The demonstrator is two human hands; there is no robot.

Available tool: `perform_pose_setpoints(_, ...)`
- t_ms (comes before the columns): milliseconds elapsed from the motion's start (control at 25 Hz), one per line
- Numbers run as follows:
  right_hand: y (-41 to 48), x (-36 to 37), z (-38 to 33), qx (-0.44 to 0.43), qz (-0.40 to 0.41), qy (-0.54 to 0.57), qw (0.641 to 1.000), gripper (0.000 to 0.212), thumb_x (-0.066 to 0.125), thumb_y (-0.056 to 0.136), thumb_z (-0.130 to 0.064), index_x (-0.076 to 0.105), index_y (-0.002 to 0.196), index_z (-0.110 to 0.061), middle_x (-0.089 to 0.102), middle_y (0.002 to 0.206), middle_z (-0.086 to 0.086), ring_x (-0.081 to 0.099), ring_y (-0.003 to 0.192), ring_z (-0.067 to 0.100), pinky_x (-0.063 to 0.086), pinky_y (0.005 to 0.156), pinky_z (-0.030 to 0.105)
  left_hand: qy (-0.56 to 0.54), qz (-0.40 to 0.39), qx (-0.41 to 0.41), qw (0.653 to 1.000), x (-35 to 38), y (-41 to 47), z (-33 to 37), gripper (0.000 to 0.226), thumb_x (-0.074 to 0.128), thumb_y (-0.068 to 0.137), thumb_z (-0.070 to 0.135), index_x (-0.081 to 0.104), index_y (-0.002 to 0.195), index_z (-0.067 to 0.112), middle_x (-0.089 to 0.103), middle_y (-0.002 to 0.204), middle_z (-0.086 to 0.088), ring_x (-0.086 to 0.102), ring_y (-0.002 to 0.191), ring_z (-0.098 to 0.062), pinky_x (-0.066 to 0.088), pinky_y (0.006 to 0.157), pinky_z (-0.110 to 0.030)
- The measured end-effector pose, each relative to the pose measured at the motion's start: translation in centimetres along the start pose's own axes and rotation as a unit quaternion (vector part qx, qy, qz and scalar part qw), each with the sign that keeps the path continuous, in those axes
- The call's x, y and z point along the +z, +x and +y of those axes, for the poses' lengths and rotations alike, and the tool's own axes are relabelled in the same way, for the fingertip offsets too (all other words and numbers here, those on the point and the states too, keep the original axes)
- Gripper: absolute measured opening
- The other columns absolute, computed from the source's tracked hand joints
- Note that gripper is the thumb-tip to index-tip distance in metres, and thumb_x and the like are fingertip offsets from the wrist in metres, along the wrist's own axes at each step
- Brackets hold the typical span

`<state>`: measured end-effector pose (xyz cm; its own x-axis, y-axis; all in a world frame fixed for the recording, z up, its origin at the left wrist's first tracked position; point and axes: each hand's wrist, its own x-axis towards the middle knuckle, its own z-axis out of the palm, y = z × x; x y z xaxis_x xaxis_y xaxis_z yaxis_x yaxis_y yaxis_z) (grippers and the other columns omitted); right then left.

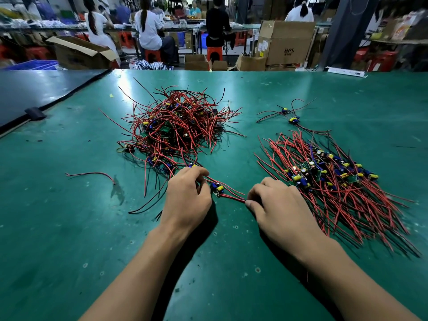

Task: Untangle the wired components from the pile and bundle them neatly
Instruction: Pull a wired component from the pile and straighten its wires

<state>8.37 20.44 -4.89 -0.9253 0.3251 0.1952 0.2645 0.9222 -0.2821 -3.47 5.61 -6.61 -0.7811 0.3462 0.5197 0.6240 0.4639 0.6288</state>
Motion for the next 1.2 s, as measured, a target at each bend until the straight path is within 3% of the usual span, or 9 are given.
perform_pose_setpoints(80, 0.1, 0.3, -0.1, 0.015, 0.035, 0.075, 0.996, 0.014, 0.054, 0.1, -0.035, 0.063, 0.096, -0.025, 0.059, 0.097, -0.006, 0.057, 0.094, 0.02, 0.043, 0.085, 0.038, -0.007, 0.026, -0.02, 0.999, -0.2, 0.0, 0.3, 0.009, 0.065, 0.087, 0.01, 0.072, 0.09, 0.007, 0.07, 0.082, -0.001, 0.063, 0.075, -0.013, 0.05, 0.076, -0.026)
perform_pose_setpoints(200, 0.5, 0.1, 0.2, 0.041, 0.122, 0.257, 0.958, 0.012, 0.06, 0.098, -0.03, 0.062, 0.088, -0.024, 0.062, 0.083, -0.009, 0.057, 0.074, 0.012, 0.051, 0.074, 0.039, -0.095, 0.024, -0.112, 0.989, -0.4, 0.0, 1.3, 0.029, 0.063, 0.093, 0.032, 0.068, 0.077, 0.009, 0.068, 0.063, -0.001, 0.065, 0.056, -0.011, 0.055, 0.06, -0.027)
perform_pose_setpoints(320, 0.4, -0.5, 0.2, -0.063, 0.148, 0.202, 0.966, 0.009, 0.064, 0.095, -0.028, 0.065, 0.088, -0.023, 0.063, 0.082, -0.012, 0.054, 0.071, 0.006, 0.048, 0.069, 0.036, -0.387, -0.036, -0.302, 0.87, -0.5, 0.3, 2.8, 0.036, 0.062, 0.094, 0.036, 0.067, 0.084, 0.002, 0.072, 0.077, -0.02, 0.072, 0.066, -0.03, 0.061, 0.058, -0.036)
perform_pose_setpoints(440, 0.0, -0.5, -0.2, -0.157, 0.091, 0.116, 0.977, 0.012, 0.064, 0.089, -0.035, 0.067, 0.085, -0.024, 0.064, 0.081, -0.014, 0.051, 0.069, 0.006, 0.046, 0.073, 0.039, -0.508, -0.029, -0.38, 0.772, -0.8, 0.5, 3.4, 0.024, 0.065, 0.092, 0.019, 0.062, 0.092, -0.005, 0.071, 0.08, -0.022, 0.072, 0.064, -0.027, 0.06, 0.056, -0.029)
perform_pose_setpoints(640, 0.4, -0.6, -0.5, -0.032, 0.076, 0.348, 0.934, 0.036, 0.065, 0.094, -0.042, 0.067, 0.067, -0.019, 0.057, 0.056, -0.014, 0.047, 0.051, 0.001, 0.036, 0.053, 0.017, -0.506, -0.099, -0.375, 0.77, -1.1, 0.4, 3.4, 0.015, 0.062, 0.088, 0.001, 0.06, 0.101, -0.006, 0.071, 0.074, -0.02, 0.067, 0.055, -0.024, 0.058, 0.052, -0.028)
perform_pose_setpoints(840, 1.3, -2.2, 0.3, 0.112, -0.092, 0.66, 0.737, 0.041, 0.072, 0.073, -0.046, 0.077, 0.095, -0.012, 0.065, 0.078, -0.001, 0.053, 0.057, 0.012, 0.043, 0.059, 0.019, -0.506, -0.242, -0.331, 0.758, -0.9, -0.2, 4.0, 0.002, 0.065, 0.082, 0.004, 0.064, 0.084, 0.004, 0.067, 0.07, -0.02, 0.062, 0.049, -0.026, 0.053, 0.047, -0.028)
perform_pose_setpoints(920, 1.4, -2.4, 0.8, 0.117, -0.167, 0.682, 0.703, 0.045, 0.075, 0.076, -0.045, 0.074, 0.109, -0.013, 0.065, 0.085, -0.002, 0.055, 0.063, 0.013, 0.041, 0.064, 0.025, -0.493, -0.269, -0.322, 0.762, -0.8, -0.3, 3.9, 0.004, 0.059, 0.087, 0.003, 0.063, 0.086, 0.003, 0.063, 0.064, -0.016, 0.059, 0.048, -0.025, 0.05, 0.046, -0.026)
perform_pose_setpoints(1000, 1.3, -2.2, 1.0, 0.106, -0.187, 0.669, 0.711, 0.043, 0.08, 0.076, -0.039, 0.074, 0.113, -0.017, 0.066, 0.089, -0.001, 0.056, 0.069, 0.015, 0.043, 0.069, 0.027, -0.486, -0.285, -0.309, 0.766, -0.8, -0.4, 3.8, 0.007, 0.058, 0.088, 0.004, 0.065, 0.085, 0.004, 0.061, 0.062, -0.014, 0.058, 0.048, -0.025, 0.049, 0.046, -0.025)
perform_pose_setpoints(1200, 1.1, -1.1, 0.4, 0.102, -0.046, 0.637, 0.763, 0.026, 0.081, 0.069, -0.029, 0.079, 0.085, -0.009, 0.07, 0.076, 0.004, 0.052, 0.056, 0.01, 0.046, 0.054, 0.016, -0.495, -0.296, -0.292, 0.763, -0.4, -0.7, 3.8, 0.014, 0.062, 0.085, 0.005, 0.07, 0.076, 0.012, 0.067, 0.074, -0.019, 0.065, 0.058, -0.028, 0.055, 0.054, -0.03)
